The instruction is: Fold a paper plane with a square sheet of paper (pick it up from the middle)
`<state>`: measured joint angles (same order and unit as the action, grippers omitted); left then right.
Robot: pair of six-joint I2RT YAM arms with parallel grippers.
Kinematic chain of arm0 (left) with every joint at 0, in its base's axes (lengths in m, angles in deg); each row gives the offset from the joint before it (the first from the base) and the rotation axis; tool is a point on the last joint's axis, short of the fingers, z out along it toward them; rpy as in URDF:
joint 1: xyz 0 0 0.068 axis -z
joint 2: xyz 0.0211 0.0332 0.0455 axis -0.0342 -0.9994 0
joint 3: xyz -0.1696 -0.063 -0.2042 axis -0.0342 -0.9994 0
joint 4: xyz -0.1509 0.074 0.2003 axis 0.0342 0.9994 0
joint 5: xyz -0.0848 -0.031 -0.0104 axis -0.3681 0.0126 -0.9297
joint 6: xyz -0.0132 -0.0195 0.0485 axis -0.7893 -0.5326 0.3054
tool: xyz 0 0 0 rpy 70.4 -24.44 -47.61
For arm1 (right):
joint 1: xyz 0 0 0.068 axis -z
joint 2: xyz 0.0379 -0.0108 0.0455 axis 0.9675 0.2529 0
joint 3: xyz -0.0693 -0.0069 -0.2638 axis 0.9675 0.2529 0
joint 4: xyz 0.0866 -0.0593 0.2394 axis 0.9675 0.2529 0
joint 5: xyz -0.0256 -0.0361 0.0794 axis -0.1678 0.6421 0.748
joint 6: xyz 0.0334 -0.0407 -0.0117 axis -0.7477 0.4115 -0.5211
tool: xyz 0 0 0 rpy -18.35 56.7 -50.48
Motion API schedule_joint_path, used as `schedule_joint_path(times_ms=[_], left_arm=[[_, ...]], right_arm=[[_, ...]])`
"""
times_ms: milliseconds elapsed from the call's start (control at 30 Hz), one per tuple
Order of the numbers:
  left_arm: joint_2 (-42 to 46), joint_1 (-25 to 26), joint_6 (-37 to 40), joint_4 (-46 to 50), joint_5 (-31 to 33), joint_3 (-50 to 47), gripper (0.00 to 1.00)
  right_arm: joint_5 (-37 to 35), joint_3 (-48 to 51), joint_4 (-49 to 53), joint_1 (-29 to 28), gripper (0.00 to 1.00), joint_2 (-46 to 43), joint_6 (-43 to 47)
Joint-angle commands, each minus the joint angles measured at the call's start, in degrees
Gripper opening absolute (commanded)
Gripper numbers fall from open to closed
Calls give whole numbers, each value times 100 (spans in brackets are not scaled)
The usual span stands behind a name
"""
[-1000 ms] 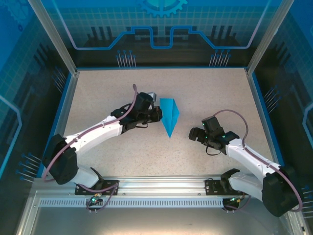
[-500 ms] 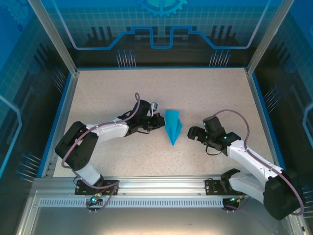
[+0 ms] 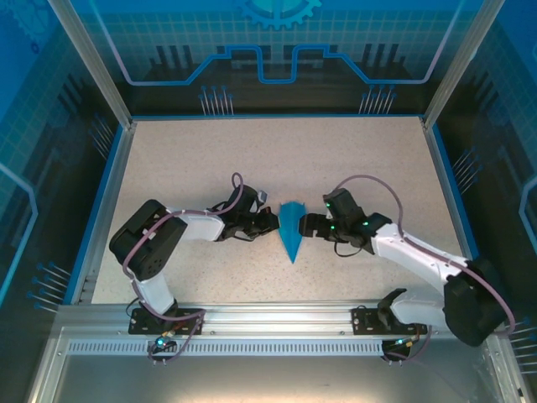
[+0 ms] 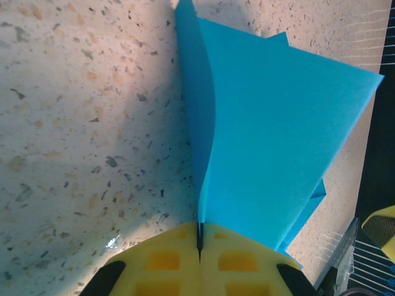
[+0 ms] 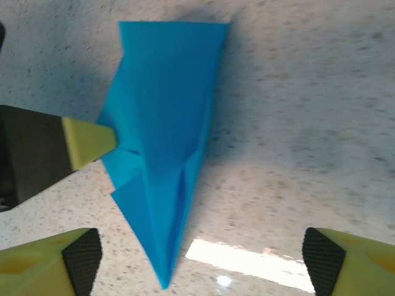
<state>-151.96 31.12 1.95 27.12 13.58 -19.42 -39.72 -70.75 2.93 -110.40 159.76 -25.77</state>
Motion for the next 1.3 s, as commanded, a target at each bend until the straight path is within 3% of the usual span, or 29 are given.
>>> schedule_joint_path(times_ms=[0,100,267,733,867,1267], left_arm=[[-66,-56,-102,-281,-135,-105,0],[-61,-62,-102,-315,-180,-113,0],[-62,-57,-102,-334,-207,-106,0],[-58,-60,-117,-371,-243,-127,0],[-59,-59,-118,-369,-256,-125,0],[-50,-63,-120,-369,-263,-132,0]], right_arm=[[-80,-402,-93,-330,79,417,111],[-120,-637,-61,-526,67,764,130],[-163,-849,40,-672,59,1124,71],[-443,-1087,297,-916,58,1576,-162],[-393,-1144,262,-995,53,1680,-160],[-621,-1268,505,-1074,55,1961,-534]])
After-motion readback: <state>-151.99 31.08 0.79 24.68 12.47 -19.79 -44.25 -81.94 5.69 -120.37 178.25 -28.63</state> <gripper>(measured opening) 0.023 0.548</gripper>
